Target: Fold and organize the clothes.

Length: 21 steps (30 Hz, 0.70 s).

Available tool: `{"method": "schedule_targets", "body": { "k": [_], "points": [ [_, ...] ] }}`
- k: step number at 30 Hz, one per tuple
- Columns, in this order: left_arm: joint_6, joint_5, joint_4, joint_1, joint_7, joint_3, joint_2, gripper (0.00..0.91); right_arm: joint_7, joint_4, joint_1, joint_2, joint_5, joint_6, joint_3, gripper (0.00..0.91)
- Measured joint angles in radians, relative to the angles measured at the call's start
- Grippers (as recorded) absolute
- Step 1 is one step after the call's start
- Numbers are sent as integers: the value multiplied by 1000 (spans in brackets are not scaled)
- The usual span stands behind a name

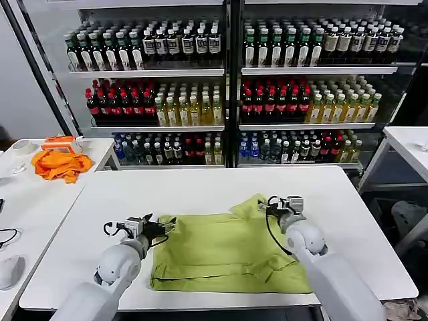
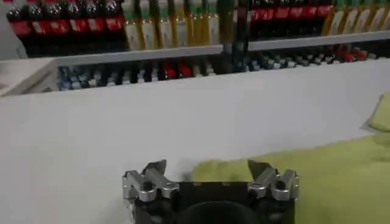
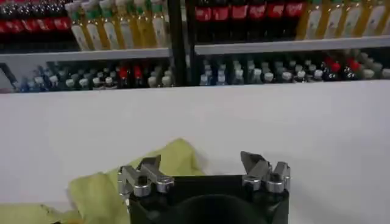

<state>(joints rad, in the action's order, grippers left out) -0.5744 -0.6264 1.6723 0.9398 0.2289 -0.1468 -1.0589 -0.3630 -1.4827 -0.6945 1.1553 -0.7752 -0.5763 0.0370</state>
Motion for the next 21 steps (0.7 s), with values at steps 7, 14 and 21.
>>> {"method": "schedule_targets", "body": {
  "k": [7,14,21],
  "points": [
    [3,-8,-30,-14,-13,14,-6,20,10,58,30,31,-6,8,-30,0],
    [8,-9,-37,-10,-29,16,-2,20,18,83,37,45,-8,19,-39,0],
    [20,-26,-30,7,-47,8,-4,20,29,87,34,50,-6,33,-39,0]
  ]
}}
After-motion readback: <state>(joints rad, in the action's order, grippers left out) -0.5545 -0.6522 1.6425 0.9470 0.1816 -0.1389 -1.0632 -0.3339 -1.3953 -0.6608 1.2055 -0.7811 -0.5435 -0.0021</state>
